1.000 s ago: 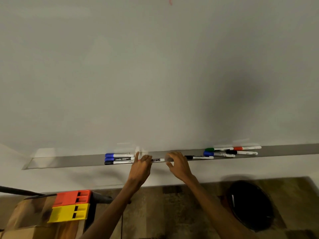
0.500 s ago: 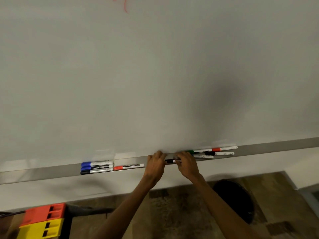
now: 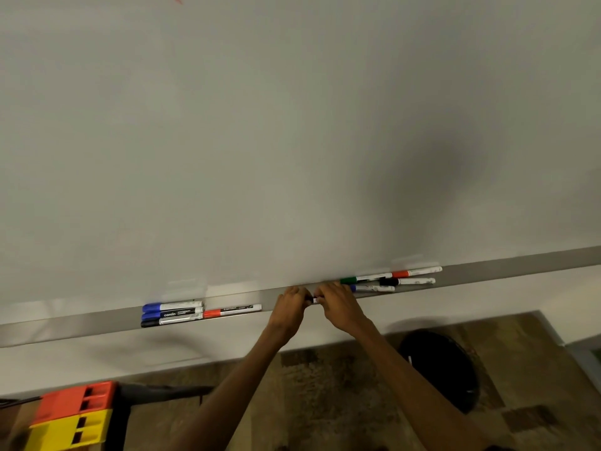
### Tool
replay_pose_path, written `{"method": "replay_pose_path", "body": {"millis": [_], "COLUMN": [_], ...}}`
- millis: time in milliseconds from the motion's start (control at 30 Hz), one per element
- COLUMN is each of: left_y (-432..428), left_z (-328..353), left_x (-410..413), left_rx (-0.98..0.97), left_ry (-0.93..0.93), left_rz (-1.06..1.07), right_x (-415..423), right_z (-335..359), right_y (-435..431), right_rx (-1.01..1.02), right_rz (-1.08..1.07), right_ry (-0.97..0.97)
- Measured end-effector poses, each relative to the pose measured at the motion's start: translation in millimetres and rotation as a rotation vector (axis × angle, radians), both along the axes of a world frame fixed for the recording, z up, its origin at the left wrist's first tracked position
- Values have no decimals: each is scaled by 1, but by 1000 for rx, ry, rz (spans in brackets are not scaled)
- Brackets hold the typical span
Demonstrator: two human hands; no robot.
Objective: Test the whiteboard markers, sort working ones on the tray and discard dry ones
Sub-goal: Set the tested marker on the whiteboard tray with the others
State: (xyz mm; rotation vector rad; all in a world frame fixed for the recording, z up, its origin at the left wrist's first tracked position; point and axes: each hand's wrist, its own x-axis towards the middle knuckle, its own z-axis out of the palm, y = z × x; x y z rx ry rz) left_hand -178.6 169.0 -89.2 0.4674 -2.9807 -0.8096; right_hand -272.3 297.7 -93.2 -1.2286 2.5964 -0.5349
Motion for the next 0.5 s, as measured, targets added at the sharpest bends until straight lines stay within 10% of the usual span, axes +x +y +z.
{"method": "replay_pose_path", "body": {"millis": [500], "left_y": [-30], "left_z": [72], "left_x": [14], "left_rx": [-163], "left_ry": [9], "left_rz": [-296], "right_x": [11], "right_z": [75], "right_y": [3], "right_rx": [-71], "right_rz": [62], "right_ry": [72]}}
